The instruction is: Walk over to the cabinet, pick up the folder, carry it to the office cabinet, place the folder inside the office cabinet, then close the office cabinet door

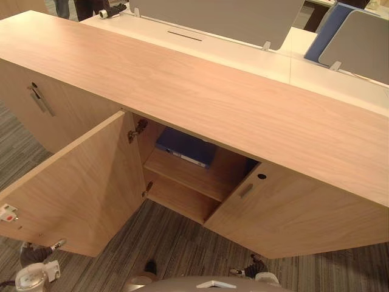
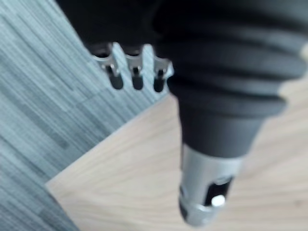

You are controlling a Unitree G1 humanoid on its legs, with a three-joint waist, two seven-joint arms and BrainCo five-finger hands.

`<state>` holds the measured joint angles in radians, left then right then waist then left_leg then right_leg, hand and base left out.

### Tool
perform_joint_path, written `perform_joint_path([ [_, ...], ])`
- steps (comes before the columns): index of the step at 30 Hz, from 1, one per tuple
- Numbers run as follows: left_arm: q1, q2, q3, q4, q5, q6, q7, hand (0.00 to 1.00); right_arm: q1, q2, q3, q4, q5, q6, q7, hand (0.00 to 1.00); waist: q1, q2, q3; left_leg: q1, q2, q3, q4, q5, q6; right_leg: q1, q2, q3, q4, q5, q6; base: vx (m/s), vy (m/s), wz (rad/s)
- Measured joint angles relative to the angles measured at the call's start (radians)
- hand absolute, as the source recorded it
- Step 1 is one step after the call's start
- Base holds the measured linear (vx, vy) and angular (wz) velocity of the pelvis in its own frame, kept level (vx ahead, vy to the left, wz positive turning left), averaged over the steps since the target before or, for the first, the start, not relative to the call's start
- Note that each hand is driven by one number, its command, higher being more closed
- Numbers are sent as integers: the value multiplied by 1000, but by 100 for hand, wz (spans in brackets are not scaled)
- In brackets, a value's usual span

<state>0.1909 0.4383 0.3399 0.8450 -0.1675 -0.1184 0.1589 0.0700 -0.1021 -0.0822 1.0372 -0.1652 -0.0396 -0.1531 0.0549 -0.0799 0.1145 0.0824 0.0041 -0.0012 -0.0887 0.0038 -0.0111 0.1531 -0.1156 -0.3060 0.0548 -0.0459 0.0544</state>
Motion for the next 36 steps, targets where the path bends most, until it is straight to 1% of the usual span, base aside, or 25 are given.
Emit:
perform_joint_path([
  [4,32,-33,-32,3,36,1,-2,0,-3,0,0,0,0,1,0,0,-2,2,0,4,-3,5,0,1,-1,-1,-2,20,0,13,1,-8,6,-3],
  [7,45,-58,-52,3,54,9,-16,0,-4,0,-2,0,-1,4,1,0,-3,3,0,4,-8,6,0,1,-2,-1,-8,20,0,15,4,-11,-2,-1],
  [8,54,-67,-74,3,57,14,-27,0,-5,0,-2,0,-9,4,1,0,-4,6,0,4,-10,9,0,1,-1,-3,-11,21,-1,15,4,-29,-8,-4],
  [11,65,-68,-107,3,73,18,-43,0,-7,0,-3,0,-29,4,1,0,-6,8,-1,2,-11,18,0,0,0,-8,-13,24,-1,15,4,-36,-12,-9],
  [13,81,-82,-135,3,74,26,-65,0,-12,-1,-6,-1,-38,4,2,0,-9,13,0,-1,-13,29,0,-2,3,-16,-15,32,-2,14,4,-47,-16,-15],
  [15,83,-106,-160,3,74,34,-74,0,-10,-3,-19,-1,-38,5,3,0,-14,19,-1,-6,-15,30,0,-1,2,-17,-18,37,-6,14,4,-42,-15,5],
  [17,91,-110,-191,-3,73,34,-78,0,-11,-4,-19,-4,-38,5,3,0,-16,23,0,-9,-15,31,0,1,0,-19,-18,46,-10,13,5,-45,-20,3],
  [20,104,-120,-237,-11,74,35,-81,0,-10,-4,-20,-12,-39,5,3,0,-17,24,-1,-13,-17,45,0,9,-3,-32,-21,65,-15,0,26,-39,-35,-11],
  [21,110,-131,-258,-11,74,37,-81,0,-12,-4,-20,-15,-39,5,3,0,-17,16,-5,-15,-17,57,0,15,-5,-37,-22,81,-20,-5,33,-55,-48,-17],
  [23,115,-142,-303,-11,74,41,-99,0,-10,-7,-20,-33,-39,6,3,0,-24,32,-5,-19,-17,61,0,24,-2,-37,-21,89,-31,-8,39,-62,-39,-9],
  [25,128,-174,-379,-9,96,45,-124,0,-3,-15,-20,-41,-40,8,3,0,-27,57,-7,-14,-14,84,0,33,-7,-47,-19,112,-32,-10,42,-69,-17,-20],
  [26,129,-182,-394,-8,103,46,-129,0,-5,-16,-21,-43,-40,11,3,0,-28,60,-6,-12,-13,90,0,34,-6,-49,-18,121,-33,-11,42,-68,-1,-34],
  [27,119,-194,-428,-10,114,44,-145,0,-7,-16,-20,-45,-39,17,3,0,-31,68,-9,-9,-12,102,0,36,-4,-52,-16,133,-36,-11,41,-54,5,-29],
  [30,96,-183,-472,-7,134,40,-152,0,-15,-12,-18,-47,-40,21,2,0,-52,64,-7,-2,-5,123,0,37,-4,-54,-8,160,-42,-10,46,-53,-3,-22],
  [34,94,-173,-491,2,152,41,-152,0,-16,-12,-18,-47,-39,22,1,0,-57,66,-8,-3,4,157,0,39,-4,-71,-1,197,-51,7,48,-49,1,-28],
  [36,85,-158,-520,11,152,41,-151,0,-16,-12,-18,-47,-39,22,1,0,-59,68,-9,-6,5,172,0,42,-5,-82,1,218,-50,12,49,-61,22,-19],
])
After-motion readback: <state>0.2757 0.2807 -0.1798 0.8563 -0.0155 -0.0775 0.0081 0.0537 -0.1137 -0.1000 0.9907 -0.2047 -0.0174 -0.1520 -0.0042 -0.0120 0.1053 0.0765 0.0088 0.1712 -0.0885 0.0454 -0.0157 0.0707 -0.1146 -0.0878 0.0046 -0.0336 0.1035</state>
